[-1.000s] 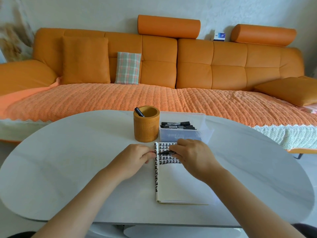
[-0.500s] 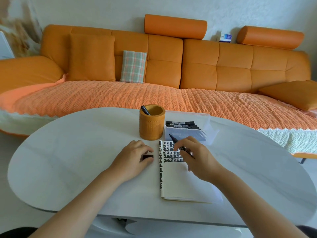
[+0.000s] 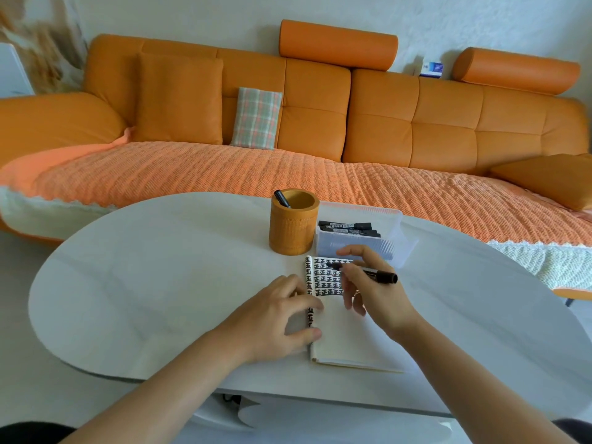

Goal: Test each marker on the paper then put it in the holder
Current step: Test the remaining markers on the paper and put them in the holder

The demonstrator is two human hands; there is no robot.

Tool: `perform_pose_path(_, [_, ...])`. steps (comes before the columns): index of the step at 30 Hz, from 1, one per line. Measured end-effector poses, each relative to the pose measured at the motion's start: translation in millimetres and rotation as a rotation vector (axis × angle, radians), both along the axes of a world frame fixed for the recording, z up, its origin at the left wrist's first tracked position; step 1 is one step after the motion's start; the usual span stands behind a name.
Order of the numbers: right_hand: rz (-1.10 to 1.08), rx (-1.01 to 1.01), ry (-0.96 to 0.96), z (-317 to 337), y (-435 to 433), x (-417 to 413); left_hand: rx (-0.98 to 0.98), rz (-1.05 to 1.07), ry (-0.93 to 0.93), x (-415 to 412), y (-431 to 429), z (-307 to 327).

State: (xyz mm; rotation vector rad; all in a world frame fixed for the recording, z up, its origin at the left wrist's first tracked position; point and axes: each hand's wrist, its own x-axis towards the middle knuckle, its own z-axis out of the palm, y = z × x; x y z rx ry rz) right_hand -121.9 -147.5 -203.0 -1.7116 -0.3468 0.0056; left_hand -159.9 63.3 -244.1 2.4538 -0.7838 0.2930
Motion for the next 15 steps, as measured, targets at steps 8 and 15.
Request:
perform_pose_path(8, [-0.054,-0.149,0.047,-16,7,2,0.102,-0.002,-0.012,-1,2,-7])
perform_pose_path(15, [-0.020,-0.264,-0.010,-23,4,7,0.120,0.000,0.004,-2,4,-8])
